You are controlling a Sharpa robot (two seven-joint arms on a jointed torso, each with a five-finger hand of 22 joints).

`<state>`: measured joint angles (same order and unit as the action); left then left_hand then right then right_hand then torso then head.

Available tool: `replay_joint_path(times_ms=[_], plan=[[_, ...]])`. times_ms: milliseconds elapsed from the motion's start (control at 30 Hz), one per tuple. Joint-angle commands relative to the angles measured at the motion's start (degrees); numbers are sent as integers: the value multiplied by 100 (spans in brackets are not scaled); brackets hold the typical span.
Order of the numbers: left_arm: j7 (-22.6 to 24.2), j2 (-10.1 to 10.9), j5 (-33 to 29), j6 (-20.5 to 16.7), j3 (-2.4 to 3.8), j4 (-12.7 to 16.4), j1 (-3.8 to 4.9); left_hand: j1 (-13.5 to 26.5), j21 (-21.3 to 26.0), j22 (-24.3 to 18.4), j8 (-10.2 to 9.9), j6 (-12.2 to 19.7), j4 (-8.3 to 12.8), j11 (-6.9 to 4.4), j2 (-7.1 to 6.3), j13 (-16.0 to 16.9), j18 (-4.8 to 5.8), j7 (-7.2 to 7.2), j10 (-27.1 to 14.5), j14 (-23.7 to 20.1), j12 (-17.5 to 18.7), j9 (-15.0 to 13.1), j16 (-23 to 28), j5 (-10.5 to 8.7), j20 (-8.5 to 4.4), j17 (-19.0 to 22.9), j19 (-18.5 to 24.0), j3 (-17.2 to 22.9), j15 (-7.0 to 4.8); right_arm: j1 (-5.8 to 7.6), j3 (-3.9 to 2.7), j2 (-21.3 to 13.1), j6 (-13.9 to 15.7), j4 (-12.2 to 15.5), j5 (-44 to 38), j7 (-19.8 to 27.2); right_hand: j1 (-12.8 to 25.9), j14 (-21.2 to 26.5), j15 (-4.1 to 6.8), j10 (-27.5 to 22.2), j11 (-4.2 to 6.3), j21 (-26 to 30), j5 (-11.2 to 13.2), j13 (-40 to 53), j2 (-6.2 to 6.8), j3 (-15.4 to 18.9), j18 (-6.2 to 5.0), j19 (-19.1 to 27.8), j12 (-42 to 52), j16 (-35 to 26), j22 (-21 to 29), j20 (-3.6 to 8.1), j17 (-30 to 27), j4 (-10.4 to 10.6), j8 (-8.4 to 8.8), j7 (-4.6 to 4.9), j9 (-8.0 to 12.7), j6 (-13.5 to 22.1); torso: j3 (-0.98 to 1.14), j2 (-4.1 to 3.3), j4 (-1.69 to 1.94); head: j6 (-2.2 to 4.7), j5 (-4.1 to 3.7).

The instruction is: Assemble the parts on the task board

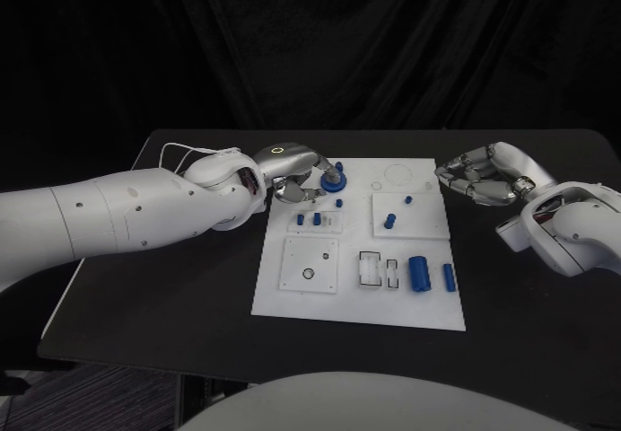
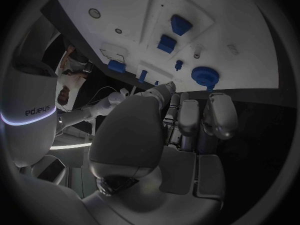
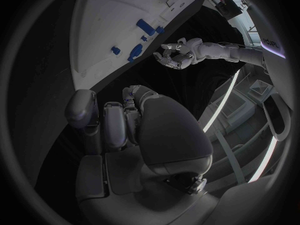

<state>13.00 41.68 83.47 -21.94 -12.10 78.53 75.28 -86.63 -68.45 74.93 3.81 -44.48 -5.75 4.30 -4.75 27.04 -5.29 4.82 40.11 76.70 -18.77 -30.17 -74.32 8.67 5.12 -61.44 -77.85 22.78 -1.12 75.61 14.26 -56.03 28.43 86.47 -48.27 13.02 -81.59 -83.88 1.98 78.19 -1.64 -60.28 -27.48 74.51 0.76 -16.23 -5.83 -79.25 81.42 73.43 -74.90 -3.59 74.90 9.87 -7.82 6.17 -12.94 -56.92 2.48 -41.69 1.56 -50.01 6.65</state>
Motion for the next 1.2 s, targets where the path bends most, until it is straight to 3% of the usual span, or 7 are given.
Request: replay_joint_path(times_ms=[33, 200, 400, 600, 1200], plan=[[40, -106, 388, 88, 5, -110, 3, 8, -11, 655, -21, -13, 61, -25, -73, -108, 11, -11, -16, 58, 49, 115, -23, -36, -6, 19, -55, -14, -8, -16, -4, 2, 50, -5, -19, 11, 34, -116, 24, -22, -13, 9, -38, 1, 4, -39, -36, 19, -29, -24, -242, -25, 148, 5, 24, 32, -6, 6, -3, -4, 2, 1, 1], [23, -271, 542, 178, 5, -268, 3, 46, 16, 649, -11, -64, 60, 0, -93, -232, 11, -113, 9, 63, 69, 242, -18, -83, -4, 52, -71, -72, 5, -19, -4, 12, 41, -12, -19, 10, 41, -116, 24, -25, -11, 12, -46, -3, 7, -49, -37, 19, -31, -24, -243, -26, 147, -2, 21, 30, -9, 2, 2, -6, -12, 1, 22], [9, -434, 726, 347, 5, -419, 3, 240, 36, 656, 5, -232, -81, -67, -102, -413, 15, -196, 200, 58, 17, 431, -3, -279, -26, 121, -105, -291, -29, -21, -4, 17, 37, -13, -19, 8, 41, -116, 24, -25, -11, 12, -46, -3, 7, -49, -37, 19, -31, -24, -243, -26, 147, -2, 21, 30, -9, 2, 0, -8, -13, 1, 24], [10, -573, 771, 471, 5, -536, 2, 203, 38, 670, 32, -401, -81, -88, -71, -490, 21, -153, 377, 67, -43, 517, -18, -255, -44, 126, -127, -340, -45, -21, -4, 23, 32, -9, -19, 4, 41, -116, 24, -25, -11, 12, -46, -3, 7, -49, -37, 19, -31, -24, -243, -26, 147, -2, 21, 30, -9, 2, 1, -9, -9, 1, 21], [-24, -834, 787, 695, 5, -751, -4, 156, 75, 672, 5, -408, -64, -72, -50, -511, 19, -189, 544, 35, -126, 606, 2, -174, -41, 186, -121, -354, -33, -21, -4, 3, 28, 16, -19, -12, 41, -116, 24, -25, -11, 12, -46, -3, 7, -49, -37, 19, -31, -24, -243, -26, 147, -2, 21, 30, -9, 2, 5, -7, 1, 1, -8]])
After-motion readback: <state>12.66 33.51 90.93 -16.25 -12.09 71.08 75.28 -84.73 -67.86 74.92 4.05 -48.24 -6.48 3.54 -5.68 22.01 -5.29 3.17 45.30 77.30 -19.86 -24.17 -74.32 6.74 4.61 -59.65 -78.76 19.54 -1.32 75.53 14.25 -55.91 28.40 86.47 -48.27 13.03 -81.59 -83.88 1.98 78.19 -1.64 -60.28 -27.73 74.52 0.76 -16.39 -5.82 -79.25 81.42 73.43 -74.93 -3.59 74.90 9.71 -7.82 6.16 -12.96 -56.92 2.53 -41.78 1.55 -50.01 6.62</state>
